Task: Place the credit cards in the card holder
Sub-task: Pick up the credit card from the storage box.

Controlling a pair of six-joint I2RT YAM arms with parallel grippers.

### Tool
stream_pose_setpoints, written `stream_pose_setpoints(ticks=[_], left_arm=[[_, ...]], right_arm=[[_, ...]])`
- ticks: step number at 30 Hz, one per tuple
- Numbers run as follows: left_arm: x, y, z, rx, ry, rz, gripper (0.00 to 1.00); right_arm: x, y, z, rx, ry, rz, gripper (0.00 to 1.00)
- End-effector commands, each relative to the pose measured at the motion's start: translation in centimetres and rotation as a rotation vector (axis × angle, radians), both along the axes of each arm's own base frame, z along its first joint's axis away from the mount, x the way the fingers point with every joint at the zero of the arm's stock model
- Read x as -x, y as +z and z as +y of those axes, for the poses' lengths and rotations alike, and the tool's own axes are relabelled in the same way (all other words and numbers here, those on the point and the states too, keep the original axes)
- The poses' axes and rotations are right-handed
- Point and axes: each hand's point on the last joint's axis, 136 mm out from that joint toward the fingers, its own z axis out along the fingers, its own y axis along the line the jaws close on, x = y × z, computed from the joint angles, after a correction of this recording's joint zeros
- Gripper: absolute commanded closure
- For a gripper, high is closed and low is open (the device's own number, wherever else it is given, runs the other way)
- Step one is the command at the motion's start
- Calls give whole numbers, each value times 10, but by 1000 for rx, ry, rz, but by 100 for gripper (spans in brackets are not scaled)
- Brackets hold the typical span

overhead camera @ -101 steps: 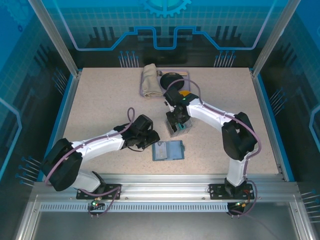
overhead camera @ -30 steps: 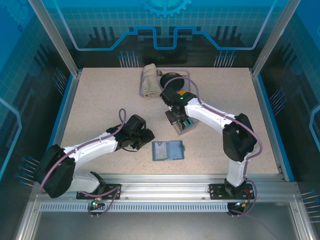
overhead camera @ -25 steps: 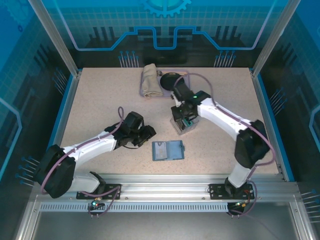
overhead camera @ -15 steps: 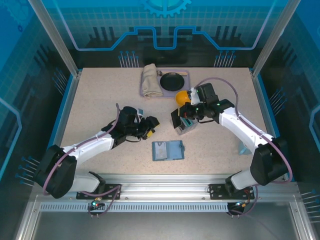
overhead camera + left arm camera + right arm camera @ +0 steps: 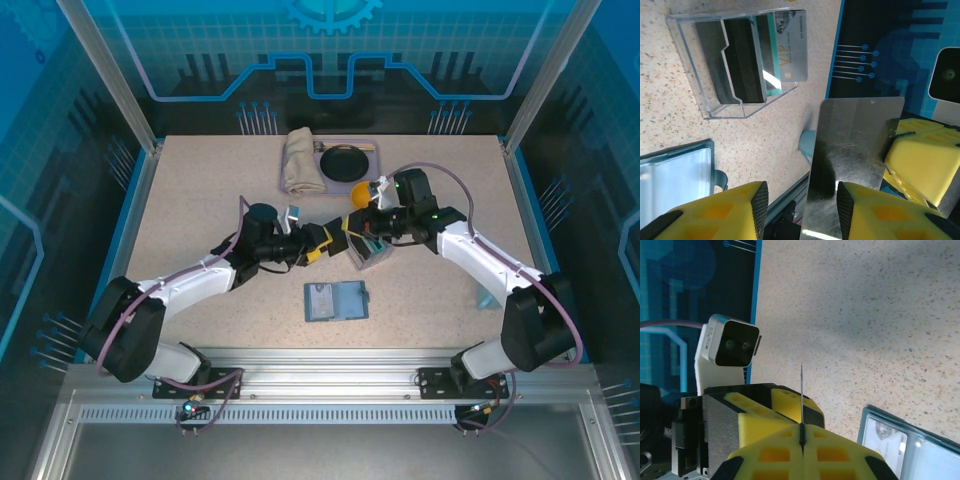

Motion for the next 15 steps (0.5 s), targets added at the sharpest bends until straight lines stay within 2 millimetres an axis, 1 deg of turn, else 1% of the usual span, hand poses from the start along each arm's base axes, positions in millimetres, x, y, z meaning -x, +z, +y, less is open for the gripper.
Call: stream_pose_setpoints(ticks=[1, 15], left_arm=[[-5, 18, -7, 56, -30, -42, 61], [-2, 25, -5, 67, -25, -71, 89]], right_arm=[[-1, 3, 3, -53, 15, 14, 100], [0, -22, -4, -15, 8, 65, 100]])
